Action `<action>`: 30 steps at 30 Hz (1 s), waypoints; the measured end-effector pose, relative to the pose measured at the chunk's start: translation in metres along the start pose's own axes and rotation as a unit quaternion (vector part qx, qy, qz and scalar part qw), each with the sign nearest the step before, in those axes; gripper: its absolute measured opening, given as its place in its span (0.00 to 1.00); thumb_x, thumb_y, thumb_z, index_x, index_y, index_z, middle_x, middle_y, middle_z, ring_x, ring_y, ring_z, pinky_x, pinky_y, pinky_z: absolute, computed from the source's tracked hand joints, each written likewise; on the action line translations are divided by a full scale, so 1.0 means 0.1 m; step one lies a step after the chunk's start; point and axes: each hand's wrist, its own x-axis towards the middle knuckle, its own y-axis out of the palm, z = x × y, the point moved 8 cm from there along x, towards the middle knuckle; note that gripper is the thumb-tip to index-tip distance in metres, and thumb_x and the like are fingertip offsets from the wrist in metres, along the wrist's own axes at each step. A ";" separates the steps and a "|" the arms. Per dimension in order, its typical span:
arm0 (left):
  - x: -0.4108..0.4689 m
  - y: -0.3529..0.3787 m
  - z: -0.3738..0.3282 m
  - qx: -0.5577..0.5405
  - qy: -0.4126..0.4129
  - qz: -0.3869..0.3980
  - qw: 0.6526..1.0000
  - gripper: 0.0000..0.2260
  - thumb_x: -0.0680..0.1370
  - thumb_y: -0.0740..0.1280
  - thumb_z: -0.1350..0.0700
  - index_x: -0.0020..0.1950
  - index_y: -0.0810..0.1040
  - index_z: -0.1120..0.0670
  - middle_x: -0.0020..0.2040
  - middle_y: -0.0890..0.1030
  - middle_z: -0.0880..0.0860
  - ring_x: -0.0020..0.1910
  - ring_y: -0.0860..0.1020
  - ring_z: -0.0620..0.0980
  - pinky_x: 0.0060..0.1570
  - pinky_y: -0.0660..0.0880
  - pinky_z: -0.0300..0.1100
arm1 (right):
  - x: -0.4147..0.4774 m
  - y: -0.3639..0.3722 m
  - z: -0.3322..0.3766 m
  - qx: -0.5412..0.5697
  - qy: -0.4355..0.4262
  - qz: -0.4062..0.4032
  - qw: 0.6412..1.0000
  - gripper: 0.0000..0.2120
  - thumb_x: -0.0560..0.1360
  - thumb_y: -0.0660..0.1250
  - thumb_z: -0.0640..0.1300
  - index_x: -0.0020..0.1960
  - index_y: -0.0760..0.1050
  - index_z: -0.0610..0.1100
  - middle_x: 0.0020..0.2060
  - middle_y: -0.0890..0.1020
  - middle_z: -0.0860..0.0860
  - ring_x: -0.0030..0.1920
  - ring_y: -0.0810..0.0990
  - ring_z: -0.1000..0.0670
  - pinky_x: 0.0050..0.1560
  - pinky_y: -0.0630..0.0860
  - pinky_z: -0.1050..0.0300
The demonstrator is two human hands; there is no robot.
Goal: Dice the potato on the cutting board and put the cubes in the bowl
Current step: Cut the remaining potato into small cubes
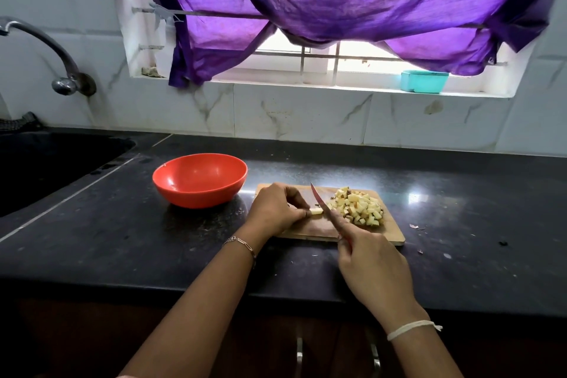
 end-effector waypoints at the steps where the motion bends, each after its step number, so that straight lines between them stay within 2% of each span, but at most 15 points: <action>1: -0.01 0.00 0.00 0.000 -0.003 0.000 1.000 0.03 0.69 0.77 0.54 0.39 0.83 0.50 0.40 0.84 0.46 0.37 0.78 0.42 0.43 0.74 0.37 | -0.02 -0.01 0.00 -0.012 -0.003 -0.006 1.000 0.25 0.81 0.54 0.49 0.73 0.55 0.68 0.49 0.82 0.52 0.48 0.80 0.52 0.41 0.73 0.58; 4: -0.03 -0.02 0.00 0.021 -0.012 -0.014 1.000 0.06 0.69 0.76 0.50 0.43 0.83 0.48 0.37 0.82 0.44 0.37 0.78 0.42 0.39 0.71 0.34 | -0.07 0.00 0.02 -0.035 -0.011 -0.015 0.999 0.26 0.80 0.54 0.49 0.74 0.53 0.68 0.48 0.82 0.51 0.48 0.80 0.51 0.41 0.74 0.56; 7: -0.04 -0.03 0.02 0.027 -0.015 -0.008 1.000 0.10 0.70 0.75 0.46 0.46 0.85 0.49 0.34 0.78 0.42 0.35 0.76 0.40 0.40 0.69 0.34 | -0.07 0.02 0.04 -0.053 -0.022 -0.012 0.998 0.27 0.80 0.54 0.48 0.75 0.51 0.68 0.50 0.81 0.51 0.49 0.80 0.51 0.42 0.74 0.56; 12: -0.03 -0.04 0.00 0.031 -0.013 -0.002 0.999 0.09 0.71 0.75 0.47 0.47 0.86 0.50 0.44 0.85 0.47 0.38 0.75 0.41 0.41 0.68 0.34 | -0.04 0.05 0.09 -0.087 -0.042 -0.002 0.995 0.27 0.80 0.55 0.49 0.75 0.52 0.66 0.53 0.81 0.53 0.52 0.80 0.51 0.43 0.72 0.56; 15: -0.05 -0.04 -0.02 0.034 -0.014 0.005 0.999 0.08 0.72 0.74 0.48 0.47 0.85 0.50 0.41 0.83 0.46 0.35 0.73 0.40 0.33 0.66 0.29 | -0.02 0.09 0.13 -0.129 -0.056 -0.001 0.990 0.28 0.80 0.55 0.45 0.76 0.53 0.62 0.50 0.81 0.52 0.50 0.80 0.50 0.40 0.69 0.56; 18: -0.05 -0.03 -0.02 0.032 -0.013 0.004 0.999 0.08 0.72 0.74 0.48 0.47 0.85 0.49 0.38 0.81 0.44 0.36 0.75 0.40 0.30 0.65 0.25 | 0.04 0.14 0.23 -0.161 -0.078 0.004 0.984 0.29 0.80 0.54 0.39 0.78 0.53 0.56 0.51 0.81 0.51 0.50 0.81 0.49 0.42 0.72 0.56; 22: -0.05 -0.03 -0.01 0.032 -0.015 0.001 0.999 0.08 0.71 0.75 0.48 0.47 0.86 0.49 0.44 0.85 0.47 0.35 0.73 0.39 0.37 0.68 0.28 | 0.12 0.21 0.30 -0.157 -0.082 0.009 0.984 0.28 0.80 0.53 0.37 0.78 0.55 0.52 0.54 0.80 0.51 0.53 0.80 0.49 0.46 0.74 0.56; 25: -0.05 -0.05 0.02 0.031 -0.015 -0.010 0.999 0.10 0.70 0.76 0.46 0.46 0.86 0.50 0.44 0.85 0.47 0.39 0.76 0.41 0.42 0.71 0.33 | 0.09 0.20 0.21 -0.118 -0.060 -0.003 0.991 0.30 0.79 0.55 0.38 0.78 0.53 0.56 0.51 0.81 0.50 0.51 0.80 0.48 0.43 0.72 0.55; 30: -0.04 -0.07 0.04 0.032 -0.022 -0.012 0.999 0.10 0.69 0.77 0.48 0.45 0.85 0.51 0.43 0.85 0.48 0.40 0.78 0.42 0.43 0.72 0.34 | -0.04 0.13 0.17 -0.096 -0.068 -0.012 0.993 0.29 0.80 0.55 0.44 0.77 0.50 0.60 0.51 0.80 0.51 0.51 0.79 0.49 0.44 0.72 0.55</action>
